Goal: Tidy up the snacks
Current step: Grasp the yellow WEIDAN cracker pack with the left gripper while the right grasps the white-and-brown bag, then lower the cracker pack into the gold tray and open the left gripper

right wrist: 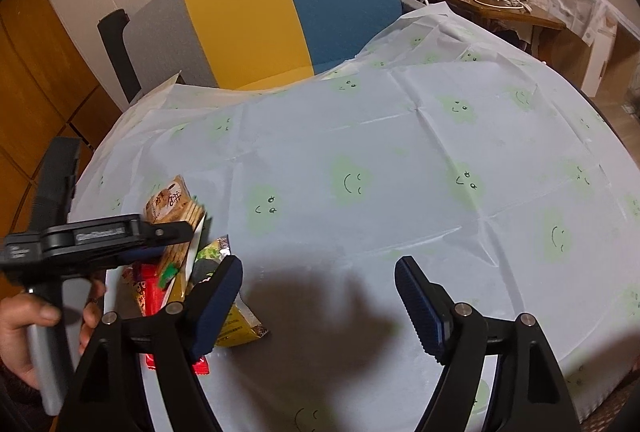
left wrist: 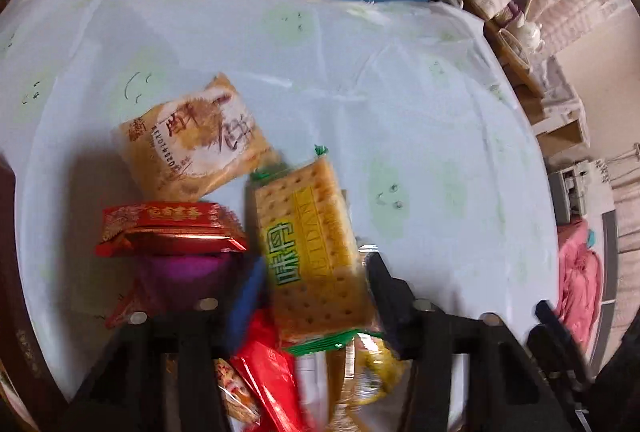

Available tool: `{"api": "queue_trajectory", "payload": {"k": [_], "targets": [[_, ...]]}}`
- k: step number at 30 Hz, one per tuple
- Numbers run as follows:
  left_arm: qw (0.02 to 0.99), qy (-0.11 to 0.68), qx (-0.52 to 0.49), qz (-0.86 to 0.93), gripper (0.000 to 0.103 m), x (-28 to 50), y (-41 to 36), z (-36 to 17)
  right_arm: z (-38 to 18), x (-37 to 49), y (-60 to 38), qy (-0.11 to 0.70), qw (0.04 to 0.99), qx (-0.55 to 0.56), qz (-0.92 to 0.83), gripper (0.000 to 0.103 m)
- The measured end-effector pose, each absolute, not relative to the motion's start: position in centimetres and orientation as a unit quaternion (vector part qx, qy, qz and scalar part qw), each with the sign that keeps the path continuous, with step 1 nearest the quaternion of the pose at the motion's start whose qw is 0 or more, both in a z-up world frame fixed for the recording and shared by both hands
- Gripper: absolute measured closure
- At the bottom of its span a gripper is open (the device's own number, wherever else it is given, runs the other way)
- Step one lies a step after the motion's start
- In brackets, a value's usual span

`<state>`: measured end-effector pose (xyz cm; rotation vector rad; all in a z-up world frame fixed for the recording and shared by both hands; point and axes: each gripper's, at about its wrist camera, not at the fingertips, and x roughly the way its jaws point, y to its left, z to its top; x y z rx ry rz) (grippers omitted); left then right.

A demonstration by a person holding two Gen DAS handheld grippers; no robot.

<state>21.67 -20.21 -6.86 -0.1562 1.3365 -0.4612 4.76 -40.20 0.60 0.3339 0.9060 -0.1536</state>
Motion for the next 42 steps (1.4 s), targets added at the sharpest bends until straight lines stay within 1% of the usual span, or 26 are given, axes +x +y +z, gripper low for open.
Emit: {"api": "queue_trajectory", "payload": {"k": [5, 12, 16, 20, 27, 28, 30, 31, 32, 33, 35, 37, 39, 42], "targets": [[0.779, 0.582, -0.047, -0.229, 0.054, 20.2, -19.6, -5.9, 0.5, 4.8, -40.3, 0.437, 0.881, 0.161, -0.077, 0.024], [0.810, 0.516, -0.009, -0.279, 0.054, 15.1, -17.1, -1.1, 0.0, 5.1, -40.1, 0.450, 0.876, 0.149, -0.086, 0.024], [0.822, 0.492, 0.018, -0.286, 0.054, 11.9, -15.2, 0.3, -0.4, 5.2, -39.8, 0.459, 0.874, 0.137, -0.087, 0.024], [0.826, 0.489, 0.044, -0.276, 0.054, 8.4, -12.7, -0.1, -0.8, 5.3, -39.5, 0.467, 0.871, 0.125, -0.085, 0.024], [0.816, 0.519, 0.073, -0.245, 0.054, 3.9, -10.0, -4.0, -0.9, 5.2, -37.6, 0.467, 0.877, 0.111, -0.035, 0.025], [0.813, 0.523, 0.076, -0.245, 0.054, 3.5, -10.0, -4.6, -0.9, 5.1, -36.9, 0.466, 0.878, 0.104, -0.020, 0.026], [0.815, 0.520, 0.093, -0.239, 0.054, 2.7, -10.2, -5.7, -1.0, 5.2, -35.7, 0.468, 0.879, 0.093, 0.004, 0.033], [0.815, 0.519, 0.099, -0.237, 0.054, 2.6, -10.3, -6.2, -1.0, 5.2, -35.1, 0.468, 0.879, 0.088, 0.015, 0.039], [0.815, 0.519, 0.102, -0.236, 0.054, 2.4, -10.4, -6.8, -0.9, 5.2, -34.3, 0.468, 0.879, 0.082, 0.032, 0.043], [0.823, 0.507, 0.103, -0.237, 0.054, 2.2, -10.4, -6.8, -0.9, 5.1, -33.8, 0.469, 0.878, 0.081, 0.045, 0.044], [0.828, 0.495, 0.110, -0.240, 0.054, 2.0, -10.5, -6.9, -1.0, 5.1, -32.6, 0.473, 0.874, 0.084, 0.067, 0.050], [0.830, 0.490, 0.104, -0.244, 0.053, 2.0, -10.3, -7.2, -1.0, 5.3, -31.2, 0.474, 0.873, 0.081, 0.081, 0.050], [0.817, 0.515, 0.080, -0.248, 0.053, 2.5, -9.8, -8.2, -1.3, 5.7, -30.1, 0.480, 0.868, 0.088, 0.090, 0.050], [0.823, 0.503, 0.080, -0.251, 0.053, 2.2, -9.7, -8.1, -2.1, 6.9, -28.5, 0.489, 0.864, 0.080, 0.088, 0.050]]}}
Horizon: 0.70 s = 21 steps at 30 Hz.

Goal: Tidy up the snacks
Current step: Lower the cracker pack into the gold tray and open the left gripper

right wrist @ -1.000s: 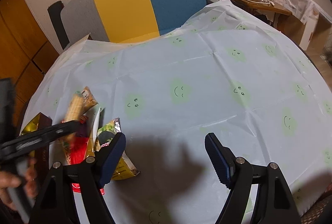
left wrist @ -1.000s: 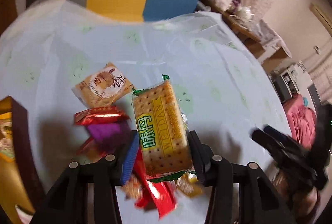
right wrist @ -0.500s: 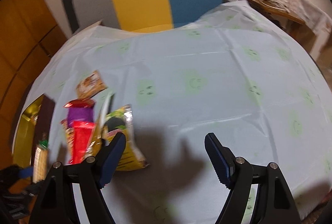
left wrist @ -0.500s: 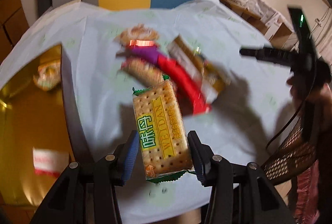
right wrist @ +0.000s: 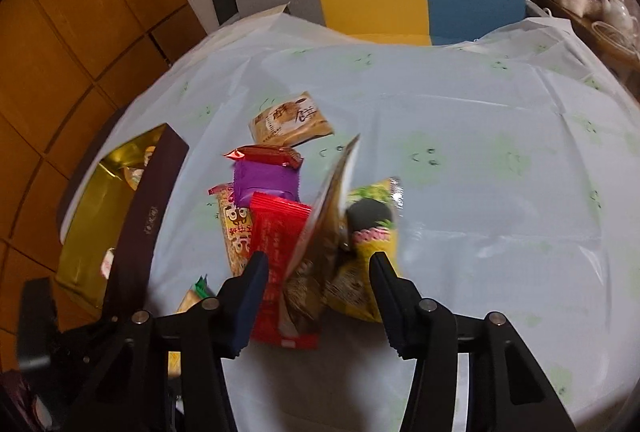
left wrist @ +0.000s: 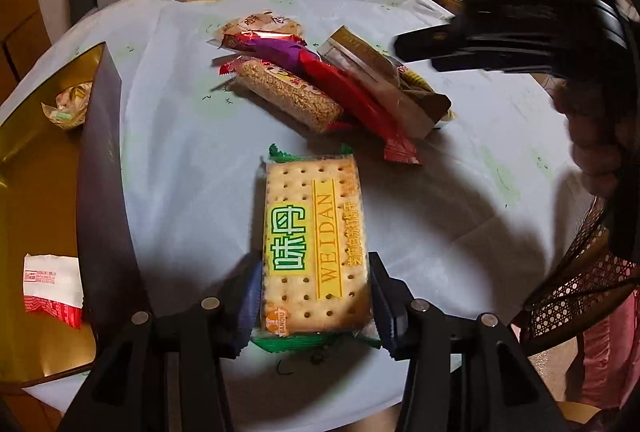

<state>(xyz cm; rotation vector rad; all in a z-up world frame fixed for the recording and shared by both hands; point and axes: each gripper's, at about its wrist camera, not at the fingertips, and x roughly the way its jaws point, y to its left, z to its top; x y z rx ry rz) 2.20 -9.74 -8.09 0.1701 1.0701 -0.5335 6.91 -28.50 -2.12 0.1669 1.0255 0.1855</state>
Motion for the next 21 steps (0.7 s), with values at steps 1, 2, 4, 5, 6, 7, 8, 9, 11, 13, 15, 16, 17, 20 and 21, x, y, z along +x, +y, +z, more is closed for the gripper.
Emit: {"api": "queue_trajectory", "payload": {"k": [1, 2, 4, 5, 6, 7, 8, 9, 11, 13, 15, 16, 17, 20, 21], "targets": [[0.823, 0.503, 0.080, -0.250, 0.053, 2.2, -9.7, -8.1, -2.4, 7.3, -28.1, 0.494, 0.862, 0.078, 0.086, 0.050], [0.824, 0.503, 0.078, -0.250, 0.053, 2.0, -9.6, -8.1, -2.9, 7.8, -27.7, 0.501, 0.857, 0.077, 0.087, 0.050], [0.826, 0.499, 0.075, -0.252, 0.053, 1.9, -9.4, -8.2, -3.8, 8.5, -27.3, 0.514, 0.850, 0.073, 0.088, 0.052], [0.827, 0.497, 0.073, -0.252, 0.053, 1.8, -9.4, -8.3, -4.5, 9.0, -26.9, 0.523, 0.846, 0.065, 0.084, 0.065], [0.829, 0.494, 0.073, -0.252, 0.053, 1.5, -9.3, -8.3, -5.3, 9.3, -26.5, 0.533, 0.841, 0.057, 0.077, 0.069], [0.830, 0.491, 0.075, -0.254, 0.053, 1.4, -9.3, -8.3, -5.7, 9.3, -26.2, 0.533, 0.841, 0.048, 0.072, 0.071], [0.831, 0.488, 0.078, -0.256, 0.053, 1.2, -9.1, -8.3, -5.7, 9.2, -26.1, 0.529, 0.844, 0.045, 0.073, 0.073], [0.831, 0.486, 0.078, -0.258, 0.053, 1.1, -9.1, -8.3, -5.6, 9.1, -25.9, 0.527, 0.846, 0.041, 0.070, 0.075], [0.832, 0.484, 0.076, -0.260, 0.054, 1.3, -9.3, -8.4, -4.7, 8.4, -25.8, 0.515, 0.853, 0.044, 0.072, 0.077], [0.834, 0.481, 0.077, -0.260, 0.054, 1.3, -9.3, -8.3, -3.4, 7.3, -26.1, 0.496, 0.864, 0.052, 0.073, 0.077], [0.835, 0.479, 0.082, -0.258, 0.055, 1.2, -9.4, -8.2, -2.5, 6.2, -26.6, 0.484, 0.870, 0.059, 0.074, 0.077], [0.836, 0.478, 0.083, -0.257, 0.055, 1.1, -9.4, -8.1, -2.2, 5.6, -26.9, 0.481, 0.872, 0.061, 0.074, 0.077], [0.836, 0.477, 0.082, -0.257, 0.055, 0.8, -9.3, -7.8, -2.0, 5.0, -27.2, 0.480, 0.872, 0.062, 0.073, 0.077], [0.837, 0.474, 0.069, -0.265, 0.055, 0.7, -9.0, -7.0, -1.9, 3.4, -27.4, 0.481, 0.871, 0.066, 0.079, 0.077], [0.841, 0.466, 0.063, -0.269, 0.055, 0.6, -8.8, -6.3, -2.0, 2.8, -27.3, 0.483, 0.870, 0.061, 0.083, 0.077]]}}
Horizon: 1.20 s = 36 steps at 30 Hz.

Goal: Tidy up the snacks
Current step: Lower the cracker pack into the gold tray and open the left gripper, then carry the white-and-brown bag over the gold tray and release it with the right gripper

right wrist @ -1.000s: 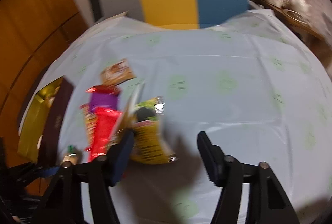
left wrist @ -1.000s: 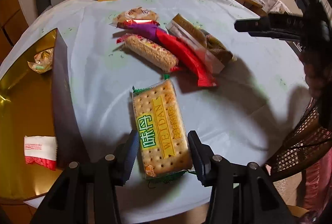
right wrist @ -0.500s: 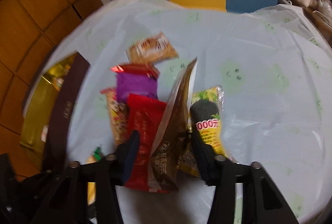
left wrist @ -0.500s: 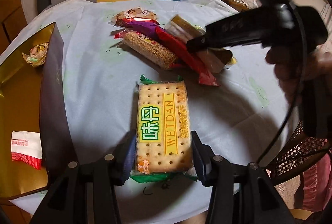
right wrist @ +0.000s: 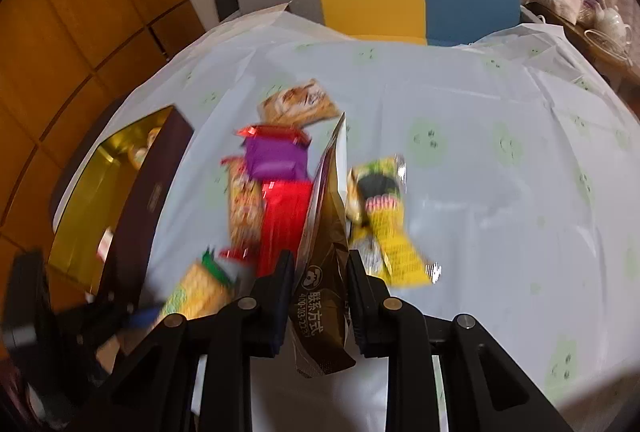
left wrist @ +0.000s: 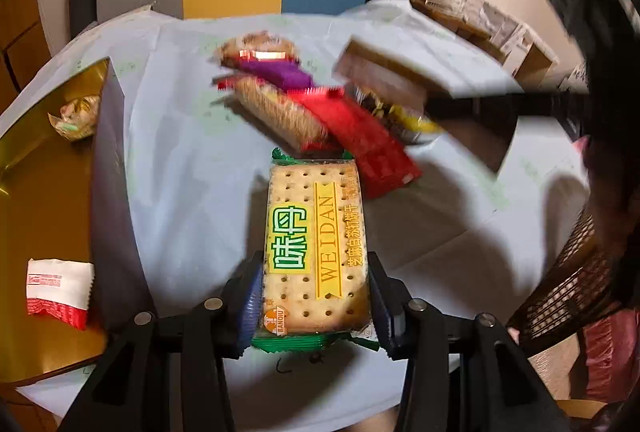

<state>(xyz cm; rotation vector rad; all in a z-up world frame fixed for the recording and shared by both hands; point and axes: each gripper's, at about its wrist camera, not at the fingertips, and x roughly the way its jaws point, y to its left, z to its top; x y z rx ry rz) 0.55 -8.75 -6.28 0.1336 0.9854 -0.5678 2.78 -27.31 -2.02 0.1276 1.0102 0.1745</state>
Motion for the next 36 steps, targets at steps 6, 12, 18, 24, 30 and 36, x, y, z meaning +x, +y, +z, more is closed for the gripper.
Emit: {"api": "queue_trajectory", "payload": {"k": [6, 12, 18, 24, 30, 36], "targets": [[0.863, 0.427, 0.004, -0.270, 0.055, 0.6, -5.6, -1.6, -4.5, 0.7, -27.1, 0.505, 0.858, 0.051, 0.077, 0.078], [0.884, 0.410, -0.107, -0.198, 0.055, 3.9, 2.2, 2.1, -6.5, 0.5, -27.3, 0.513, 0.852, 0.077, 0.067, 0.079], [0.862, 0.446, -0.210, -0.116, 0.055, 8.9, 9.0, -0.1, -6.7, 0.2, -27.3, 0.510, 0.854, 0.078, 0.065, 0.079], [0.812, 0.491, -0.306, -0.074, 0.055, 12.3, 11.3, -4.1, -7.2, -0.1, -27.2, 0.516, 0.850, 0.086, 0.068, 0.077], [0.789, 0.522, -0.317, -0.073, 0.052, 14.2, 10.1, -6.7, -7.6, 0.1, -25.9, 0.517, 0.853, 0.046, 0.058, 0.077], [0.796, 0.524, -0.293, -0.077, 0.048, 13.5, 9.2, -6.5, -7.7, 0.2, -26.0, 0.517, 0.852, 0.049, 0.060, 0.077]]}}
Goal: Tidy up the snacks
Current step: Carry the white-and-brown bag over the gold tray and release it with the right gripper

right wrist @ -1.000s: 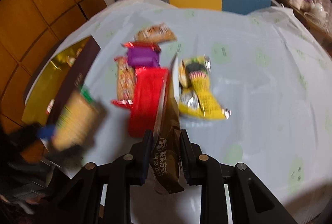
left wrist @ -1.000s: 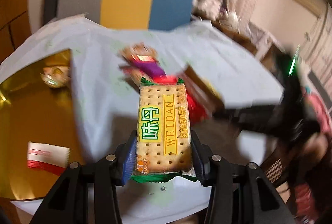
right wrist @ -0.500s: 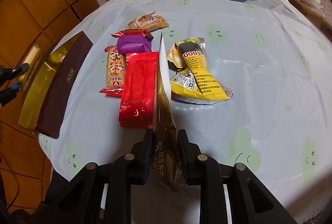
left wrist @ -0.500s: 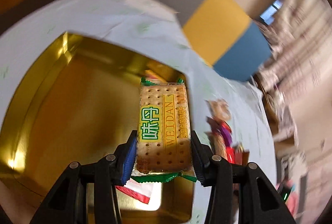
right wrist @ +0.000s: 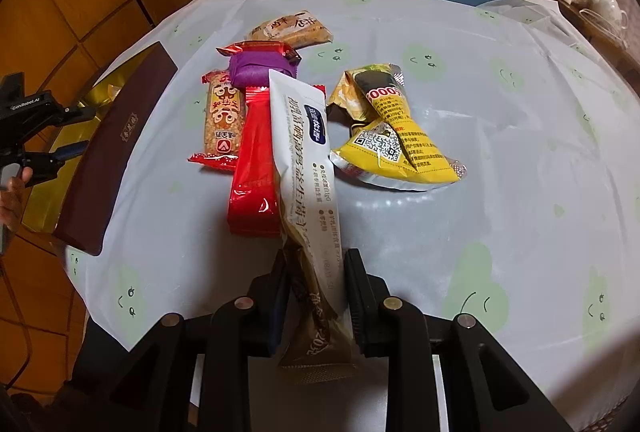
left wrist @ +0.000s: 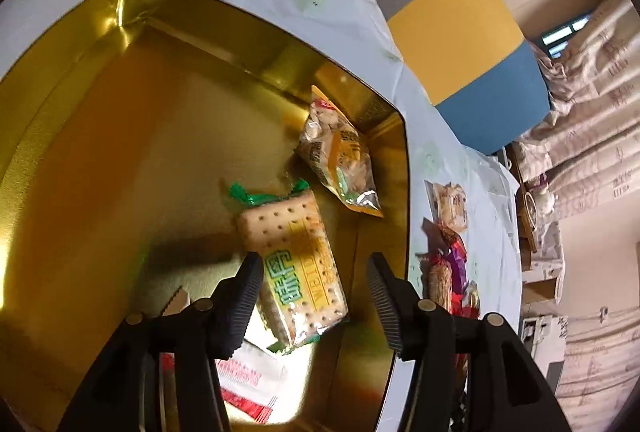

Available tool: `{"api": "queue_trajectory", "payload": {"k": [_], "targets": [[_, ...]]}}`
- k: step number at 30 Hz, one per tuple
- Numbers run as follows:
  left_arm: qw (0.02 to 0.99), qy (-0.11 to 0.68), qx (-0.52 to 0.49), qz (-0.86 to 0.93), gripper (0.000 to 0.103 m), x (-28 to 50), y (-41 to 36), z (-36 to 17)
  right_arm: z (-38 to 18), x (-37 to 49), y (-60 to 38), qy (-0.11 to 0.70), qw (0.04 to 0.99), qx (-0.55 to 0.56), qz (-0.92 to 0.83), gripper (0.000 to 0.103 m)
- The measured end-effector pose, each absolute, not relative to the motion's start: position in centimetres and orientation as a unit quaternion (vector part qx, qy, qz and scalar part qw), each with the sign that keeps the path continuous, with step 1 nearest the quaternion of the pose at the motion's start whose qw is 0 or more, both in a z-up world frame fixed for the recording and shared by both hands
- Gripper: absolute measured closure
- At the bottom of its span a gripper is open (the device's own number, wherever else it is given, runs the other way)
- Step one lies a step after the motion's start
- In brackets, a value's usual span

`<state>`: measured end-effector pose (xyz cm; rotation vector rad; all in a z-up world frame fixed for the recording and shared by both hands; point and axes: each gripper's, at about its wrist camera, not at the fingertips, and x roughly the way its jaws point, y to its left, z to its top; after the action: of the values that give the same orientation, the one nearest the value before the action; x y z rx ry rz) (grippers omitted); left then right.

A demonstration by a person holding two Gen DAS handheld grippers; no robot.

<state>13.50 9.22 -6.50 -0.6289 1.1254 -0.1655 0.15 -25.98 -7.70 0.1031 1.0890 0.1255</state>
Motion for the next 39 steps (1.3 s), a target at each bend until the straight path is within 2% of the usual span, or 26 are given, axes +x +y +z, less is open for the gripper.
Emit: {"api": "queue_trajectory", "payload": {"k": [5, 10, 12, 14, 19, 29, 39], "targets": [[0.828, 0.501, -0.241, -0.075, 0.048, 11.6, 8.8, -4.8, -7.5, 0.3, -26.1, 0.518, 0.850, 0.063, 0.071, 0.066], [0.850, 0.485, -0.185, -0.091, 0.048, 9.2, 8.0, -3.6, -7.3, 0.5, -26.5, 0.516, 0.851, 0.075, 0.066, 0.066], [0.852, 0.483, -0.177, -0.101, 0.048, 8.3, 7.8, -3.4, -7.3, 0.4, -26.5, 0.515, 0.851, 0.077, 0.065, 0.066], [0.854, 0.482, -0.168, -0.101, 0.048, 7.6, 7.7, -3.4, -7.2, 0.3, -26.4, 0.516, 0.851, 0.074, 0.066, 0.072], [0.859, 0.480, -0.151, -0.094, 0.048, 6.3, 7.7, -3.5, -6.9, -0.3, -25.4, 0.518, 0.852, 0.044, 0.066, 0.076], [0.873, 0.469, -0.128, -0.035, 0.048, 5.6, 9.1, -3.0, -3.3, -1.4, -24.3, 0.485, 0.859, 0.105, 0.126, 0.077], [0.876, 0.466, -0.119, -0.027, 0.048, 4.9, 9.5, -3.0, -1.1, 0.4, -18.2, 0.473, 0.854, 0.095, 0.197, 0.077]]}}
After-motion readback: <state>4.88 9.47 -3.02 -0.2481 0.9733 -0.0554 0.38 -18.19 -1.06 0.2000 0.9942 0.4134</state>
